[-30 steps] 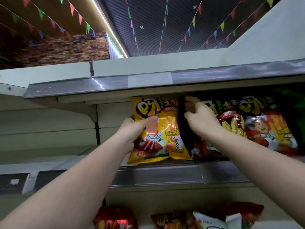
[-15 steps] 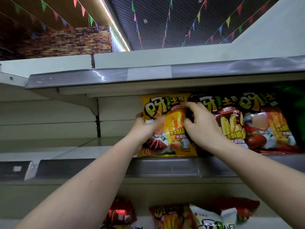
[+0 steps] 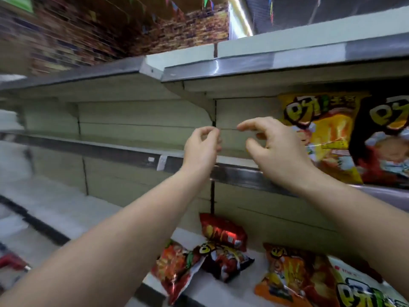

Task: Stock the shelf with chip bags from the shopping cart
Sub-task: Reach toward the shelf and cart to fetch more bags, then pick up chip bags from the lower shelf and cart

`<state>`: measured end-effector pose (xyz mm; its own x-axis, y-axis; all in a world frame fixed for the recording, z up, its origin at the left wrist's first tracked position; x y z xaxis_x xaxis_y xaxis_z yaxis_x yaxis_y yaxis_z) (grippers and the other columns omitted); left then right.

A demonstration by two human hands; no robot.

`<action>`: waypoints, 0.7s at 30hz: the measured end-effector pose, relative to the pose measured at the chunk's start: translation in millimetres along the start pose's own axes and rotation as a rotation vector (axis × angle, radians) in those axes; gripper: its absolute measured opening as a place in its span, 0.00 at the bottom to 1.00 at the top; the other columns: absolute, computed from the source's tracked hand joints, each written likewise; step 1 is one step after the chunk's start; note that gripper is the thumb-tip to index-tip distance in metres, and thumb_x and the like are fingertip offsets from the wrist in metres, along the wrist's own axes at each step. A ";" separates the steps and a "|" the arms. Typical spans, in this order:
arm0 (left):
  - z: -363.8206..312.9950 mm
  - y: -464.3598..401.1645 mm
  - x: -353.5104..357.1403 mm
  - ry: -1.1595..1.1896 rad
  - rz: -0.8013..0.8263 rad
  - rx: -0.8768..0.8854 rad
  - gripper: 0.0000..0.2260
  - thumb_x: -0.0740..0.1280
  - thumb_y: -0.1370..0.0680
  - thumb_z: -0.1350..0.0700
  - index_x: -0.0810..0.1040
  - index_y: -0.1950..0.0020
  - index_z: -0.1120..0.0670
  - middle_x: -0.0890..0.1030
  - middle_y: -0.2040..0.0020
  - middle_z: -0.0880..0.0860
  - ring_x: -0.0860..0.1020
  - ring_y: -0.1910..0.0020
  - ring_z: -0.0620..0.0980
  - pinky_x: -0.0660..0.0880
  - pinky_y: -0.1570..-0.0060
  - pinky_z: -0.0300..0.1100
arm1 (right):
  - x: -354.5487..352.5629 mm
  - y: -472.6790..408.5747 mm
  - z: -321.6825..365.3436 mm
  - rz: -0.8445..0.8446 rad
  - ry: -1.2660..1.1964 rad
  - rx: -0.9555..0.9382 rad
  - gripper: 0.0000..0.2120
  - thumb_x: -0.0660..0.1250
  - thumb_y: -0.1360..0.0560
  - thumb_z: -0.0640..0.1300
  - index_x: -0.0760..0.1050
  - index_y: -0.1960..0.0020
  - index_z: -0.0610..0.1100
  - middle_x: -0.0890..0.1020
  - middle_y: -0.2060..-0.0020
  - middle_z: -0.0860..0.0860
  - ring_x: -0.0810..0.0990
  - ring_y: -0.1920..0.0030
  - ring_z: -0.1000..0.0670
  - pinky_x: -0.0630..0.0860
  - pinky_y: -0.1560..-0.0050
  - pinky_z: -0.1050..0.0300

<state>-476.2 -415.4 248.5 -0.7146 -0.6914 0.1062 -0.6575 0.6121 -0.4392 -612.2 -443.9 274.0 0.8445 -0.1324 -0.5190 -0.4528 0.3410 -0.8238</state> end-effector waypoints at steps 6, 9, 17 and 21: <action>19.3 35.8 -94.1 -0.132 -0.229 -0.055 0.06 0.60 0.19 0.57 0.73 0.54 0.52 0.77 0.60 0.49 0.75 0.65 0.43 0.69 0.67 0.32 | 68.7 17.6 47.3 0.232 -0.184 -0.045 0.14 0.62 0.25 0.36 0.77 0.41 0.44 0.79 0.43 0.48 0.75 0.41 0.50 0.65 0.44 0.66; 31.2 65.9 -136.7 -0.204 -0.340 -0.126 0.04 0.60 0.18 0.56 0.73 0.51 0.52 0.78 0.57 0.50 0.75 0.64 0.43 0.70 0.64 0.35 | 100.6 32.4 71.9 0.325 -0.289 -0.070 0.14 0.63 0.25 0.38 0.77 0.40 0.46 0.78 0.42 0.49 0.75 0.41 0.52 0.66 0.43 0.64; 58.2 157.3 -232.9 -0.382 -0.594 -0.351 0.07 0.62 0.20 0.55 0.73 0.42 0.54 0.76 0.51 0.52 0.76 0.57 0.46 0.72 0.51 0.42 | 177.1 85.6 119.4 0.640 -0.479 -0.101 0.21 0.68 0.27 0.41 0.72 0.35 0.47 0.75 0.40 0.47 0.73 0.40 0.50 0.67 0.40 0.58; 69.9 197.2 -263.4 -0.468 -0.654 -0.444 0.10 0.65 0.21 0.58 0.73 0.41 0.55 0.76 0.49 0.54 0.76 0.55 0.48 0.73 0.55 0.41 | 211.0 119.3 132.9 0.787 -0.562 -0.078 0.26 0.71 0.29 0.44 0.69 0.33 0.47 0.75 0.38 0.48 0.74 0.40 0.50 0.68 0.42 0.58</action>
<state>-401.0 -139.3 71.6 -0.0619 -0.9776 -0.2014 -0.9973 0.0685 -0.0259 -450.0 -307.5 96.5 0.2957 0.5784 -0.7603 -0.9475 0.0764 -0.3104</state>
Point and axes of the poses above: each hand's wrist, its own y-axis away from the middle knuckle, its own x-axis out of the palm, z = x × y, the point moved 3 cm from there along -y, towards the middle knuckle
